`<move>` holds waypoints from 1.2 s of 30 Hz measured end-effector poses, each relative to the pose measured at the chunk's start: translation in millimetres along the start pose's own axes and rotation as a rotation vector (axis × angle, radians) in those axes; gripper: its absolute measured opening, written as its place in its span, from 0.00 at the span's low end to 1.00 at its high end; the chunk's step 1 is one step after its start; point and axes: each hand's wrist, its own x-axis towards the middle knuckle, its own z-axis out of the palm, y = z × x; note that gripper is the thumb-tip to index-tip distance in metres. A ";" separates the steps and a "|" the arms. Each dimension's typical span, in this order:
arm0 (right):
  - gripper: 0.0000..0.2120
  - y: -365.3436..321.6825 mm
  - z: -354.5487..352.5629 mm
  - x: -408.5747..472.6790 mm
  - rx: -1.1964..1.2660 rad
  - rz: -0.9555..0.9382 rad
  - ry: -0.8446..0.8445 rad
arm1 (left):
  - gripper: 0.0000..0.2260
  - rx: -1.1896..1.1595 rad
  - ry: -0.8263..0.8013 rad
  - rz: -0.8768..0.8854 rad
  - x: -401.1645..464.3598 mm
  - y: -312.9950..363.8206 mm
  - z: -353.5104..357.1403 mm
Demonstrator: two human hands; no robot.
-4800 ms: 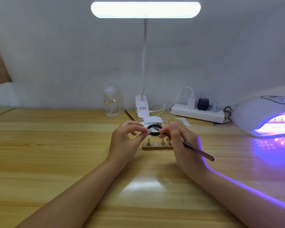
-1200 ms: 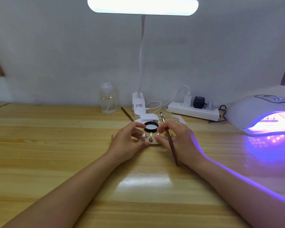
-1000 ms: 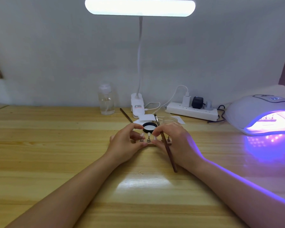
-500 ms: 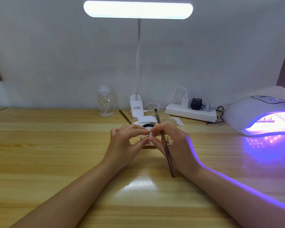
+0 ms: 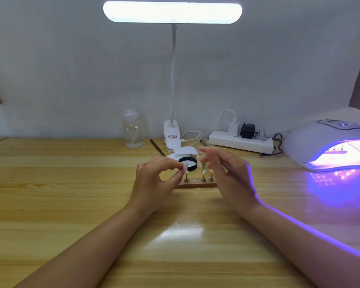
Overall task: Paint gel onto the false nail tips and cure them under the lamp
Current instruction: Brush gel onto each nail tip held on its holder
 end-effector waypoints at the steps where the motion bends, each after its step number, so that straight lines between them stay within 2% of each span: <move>1: 0.13 -0.5 -2.7 3.3 0.046 0.049 0.025 | 0.07 0.007 0.001 -0.013 -0.2 0.5 -0.4; 4: 0.18 3.7 -14.0 17.6 0.140 0.221 0.166 | 0.05 0.003 0.005 -0.051 -0.2 1.9 -1.2; 8: 0.14 18.6 -36.8 44.4 0.109 0.355 0.268 | 0.02 -0.008 0.018 -0.083 1.1 2.8 -1.8; 11: 0.11 25.8 -45.2 55.0 0.025 0.336 0.190 | 0.02 -0.018 0.029 -0.104 1.2 3.2 -2.7; 18: 0.16 27.9 -33.7 69.2 -0.348 0.321 -0.060 | 0.02 -0.024 0.033 -0.119 1.8 4.6 -3.2; 22: 0.19 30.9 -26.6 74.5 -0.599 0.379 -0.200 | 0.02 -0.027 0.033 -0.124 1.8 4.2 -2.9; 27: 0.20 33.7 -20.2 75.7 -0.652 0.421 -0.292 | 0.03 -0.024 0.046 -0.134 2.1 6.4 -2.5; 29: 0.20 33.3 -19.9 75.8 -0.656 0.409 -0.268 | 0.03 -0.029 0.041 -0.140 2.6 6.5 -3.1; 32: 0.19 31.6 -24.7 78.0 -0.556 0.422 -0.136 | 0.03 -0.035 0.042 -0.141 2.5 7.2 -3.7; 36: 0.18 32.3 -33.7 80.9 -0.353 0.553 0.074 | 0.04 -0.057 0.038 -0.142 2.2 6.4 -4.2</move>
